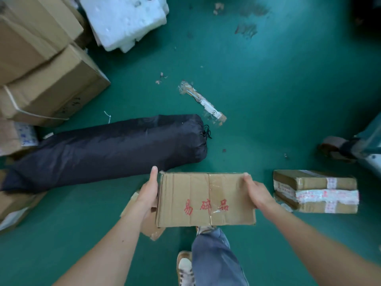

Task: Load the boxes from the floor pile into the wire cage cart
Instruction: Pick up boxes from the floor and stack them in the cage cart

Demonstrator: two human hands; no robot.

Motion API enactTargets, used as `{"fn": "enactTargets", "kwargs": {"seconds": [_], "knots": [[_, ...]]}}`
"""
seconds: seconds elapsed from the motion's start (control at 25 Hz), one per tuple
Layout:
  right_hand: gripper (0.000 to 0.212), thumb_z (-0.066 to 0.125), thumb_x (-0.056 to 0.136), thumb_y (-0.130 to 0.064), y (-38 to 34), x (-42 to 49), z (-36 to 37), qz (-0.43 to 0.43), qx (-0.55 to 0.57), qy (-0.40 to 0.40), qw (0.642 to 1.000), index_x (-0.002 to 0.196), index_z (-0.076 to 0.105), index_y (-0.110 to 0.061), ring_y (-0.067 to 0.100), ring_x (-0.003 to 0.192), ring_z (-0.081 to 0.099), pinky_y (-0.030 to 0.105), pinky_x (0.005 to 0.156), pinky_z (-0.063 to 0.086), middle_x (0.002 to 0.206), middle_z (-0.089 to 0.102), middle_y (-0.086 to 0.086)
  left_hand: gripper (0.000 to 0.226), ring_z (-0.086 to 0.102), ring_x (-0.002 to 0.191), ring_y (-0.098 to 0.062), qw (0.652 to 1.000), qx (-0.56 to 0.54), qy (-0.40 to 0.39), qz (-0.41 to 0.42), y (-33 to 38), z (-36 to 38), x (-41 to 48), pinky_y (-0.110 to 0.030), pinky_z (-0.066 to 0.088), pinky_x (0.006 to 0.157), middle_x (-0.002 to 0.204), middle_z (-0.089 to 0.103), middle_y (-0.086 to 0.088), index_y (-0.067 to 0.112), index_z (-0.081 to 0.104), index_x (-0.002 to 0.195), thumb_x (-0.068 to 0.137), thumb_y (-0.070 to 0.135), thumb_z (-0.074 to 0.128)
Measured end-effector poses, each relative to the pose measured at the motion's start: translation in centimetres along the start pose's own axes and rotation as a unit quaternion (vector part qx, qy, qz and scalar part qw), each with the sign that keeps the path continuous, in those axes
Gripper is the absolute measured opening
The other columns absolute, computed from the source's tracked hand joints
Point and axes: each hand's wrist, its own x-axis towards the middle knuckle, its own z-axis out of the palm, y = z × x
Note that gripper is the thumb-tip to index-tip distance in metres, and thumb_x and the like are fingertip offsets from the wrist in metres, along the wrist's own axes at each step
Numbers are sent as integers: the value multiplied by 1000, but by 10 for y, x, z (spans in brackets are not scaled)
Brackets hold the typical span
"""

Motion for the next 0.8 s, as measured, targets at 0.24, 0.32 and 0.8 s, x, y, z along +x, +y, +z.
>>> {"fn": "enactTargets", "kwargs": {"seconds": [0.24, 0.32, 0.8], "knots": [[69, 36, 95, -73, 53, -100, -70, 24, 126, 55, 990, 120, 61, -13, 32, 113, 58, 50, 102, 49, 125, 61, 13, 130, 53, 134, -35, 995, 38, -81, 37, -15, 12, -43, -59, 40, 109, 146, 57, -7, 25, 55, 141, 41, 107, 51], [57, 40, 96, -68, 68, -135, -91, 11, 179, 51, 982, 108, 63, -17, 29, 106, 62, 45, 95, 52, 114, 66, 7, 95, 57, 128, -34, 991, 57, -101, 63, -13, 19, -117, -56, 42, 106, 143, 59, -7, 24, 59, 135, 64, 88, 64], [32, 67, 91, -42, 181, -382, -206, -143, 137, 261, 945, 109, 62, -15, 25, 99, 64, 33, 79, 47, 104, 69, 2, 19, 69, 92, -21, 878, 156, -91, 443, -52, 45, -383, -31, 52, 72, 97, 74, 1, 16, 69, 101, 85, 11, 76]]}}
